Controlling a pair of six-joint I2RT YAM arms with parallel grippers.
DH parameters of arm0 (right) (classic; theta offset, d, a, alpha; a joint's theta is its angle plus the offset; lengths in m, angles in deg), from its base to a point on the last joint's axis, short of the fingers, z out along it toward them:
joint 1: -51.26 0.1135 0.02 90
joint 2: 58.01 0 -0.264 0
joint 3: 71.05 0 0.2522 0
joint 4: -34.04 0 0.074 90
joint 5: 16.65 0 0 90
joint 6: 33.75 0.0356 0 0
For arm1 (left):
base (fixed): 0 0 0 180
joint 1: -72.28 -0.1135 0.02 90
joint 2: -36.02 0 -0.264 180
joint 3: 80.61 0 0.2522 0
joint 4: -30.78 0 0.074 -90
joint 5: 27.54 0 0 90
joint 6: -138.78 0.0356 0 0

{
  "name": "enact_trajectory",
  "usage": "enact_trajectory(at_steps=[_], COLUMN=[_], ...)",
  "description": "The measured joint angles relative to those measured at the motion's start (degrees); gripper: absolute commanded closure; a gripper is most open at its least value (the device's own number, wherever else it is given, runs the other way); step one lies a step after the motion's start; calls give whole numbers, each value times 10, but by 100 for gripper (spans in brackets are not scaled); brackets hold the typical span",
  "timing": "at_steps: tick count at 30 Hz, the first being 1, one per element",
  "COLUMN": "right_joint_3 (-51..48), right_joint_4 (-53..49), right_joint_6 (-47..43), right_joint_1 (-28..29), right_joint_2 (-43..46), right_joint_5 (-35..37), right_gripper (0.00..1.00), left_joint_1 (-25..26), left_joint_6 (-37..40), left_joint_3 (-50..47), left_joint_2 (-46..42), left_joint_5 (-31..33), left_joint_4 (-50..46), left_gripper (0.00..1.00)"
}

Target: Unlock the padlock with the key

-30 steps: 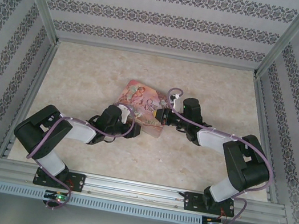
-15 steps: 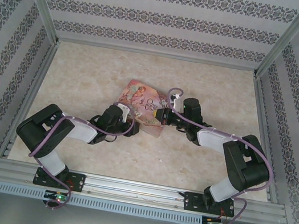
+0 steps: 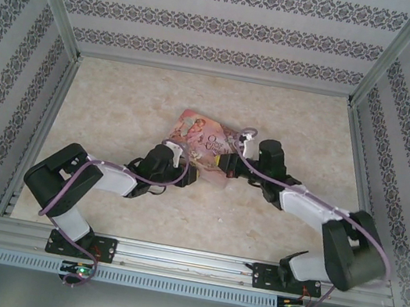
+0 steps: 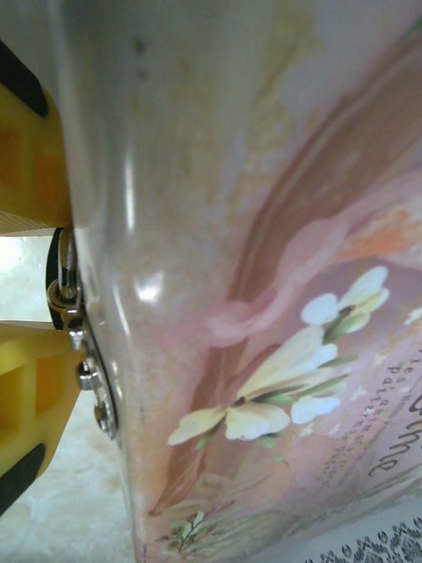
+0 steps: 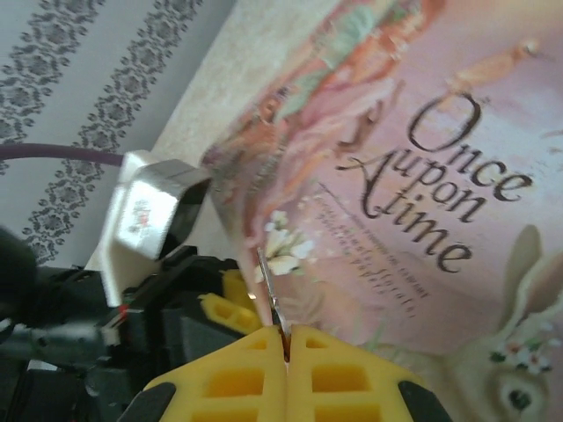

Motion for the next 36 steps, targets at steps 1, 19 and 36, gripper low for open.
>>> enact_trajectory(at_steps=[1, 19, 36], right_joint_3=[-9, -223, -242], right_joint_4=[-2, -56, 69], right_joint_6=[-10, -162, -238], right_joint_1=[1, 221, 266], right_joint_2=[24, 292, 179], right_joint_5=[1, 254, 369], right_gripper=[100, 100, 100], left_joint_1=[0, 3, 3], left_joint_6=[-7, -119, -154], left_joint_3=[0, 1, 37], left_joint_2=[-2, -79, -88], left_joint_5=[-1, -52, -99], left_joint_4=[-2, -65, -118], left_gripper=[75, 79, 78])
